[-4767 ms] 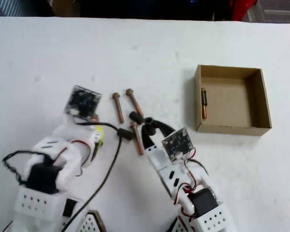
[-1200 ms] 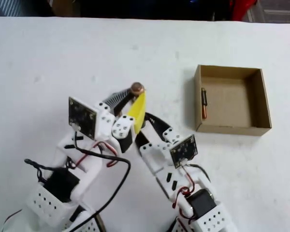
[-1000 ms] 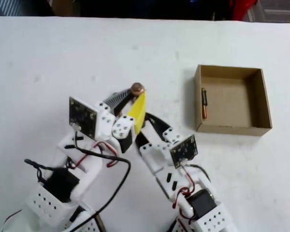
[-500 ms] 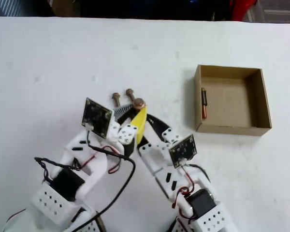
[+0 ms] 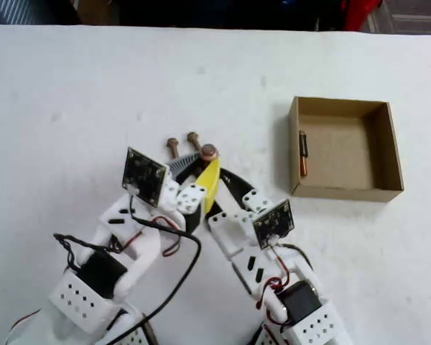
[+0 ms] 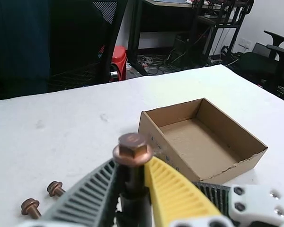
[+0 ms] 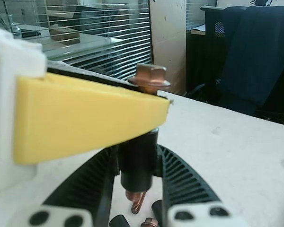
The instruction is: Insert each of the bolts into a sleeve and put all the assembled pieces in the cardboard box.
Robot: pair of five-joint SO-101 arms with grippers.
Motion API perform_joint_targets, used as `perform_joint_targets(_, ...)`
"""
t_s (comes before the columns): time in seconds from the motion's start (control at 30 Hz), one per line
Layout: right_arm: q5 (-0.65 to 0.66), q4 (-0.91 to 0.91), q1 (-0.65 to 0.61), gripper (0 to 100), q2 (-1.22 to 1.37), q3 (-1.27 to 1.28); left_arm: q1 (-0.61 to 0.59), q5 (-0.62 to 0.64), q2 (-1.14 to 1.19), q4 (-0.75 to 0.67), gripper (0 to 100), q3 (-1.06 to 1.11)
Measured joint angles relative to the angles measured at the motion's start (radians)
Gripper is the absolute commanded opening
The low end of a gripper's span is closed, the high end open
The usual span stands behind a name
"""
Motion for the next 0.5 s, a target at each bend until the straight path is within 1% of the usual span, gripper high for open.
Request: perform_joint_targets(0.5, 0.000, 0.000, -0.002, 1.7, -0.002, 0.000, -0.005, -0.002, 0.000, 0.000, 18, 0.000)
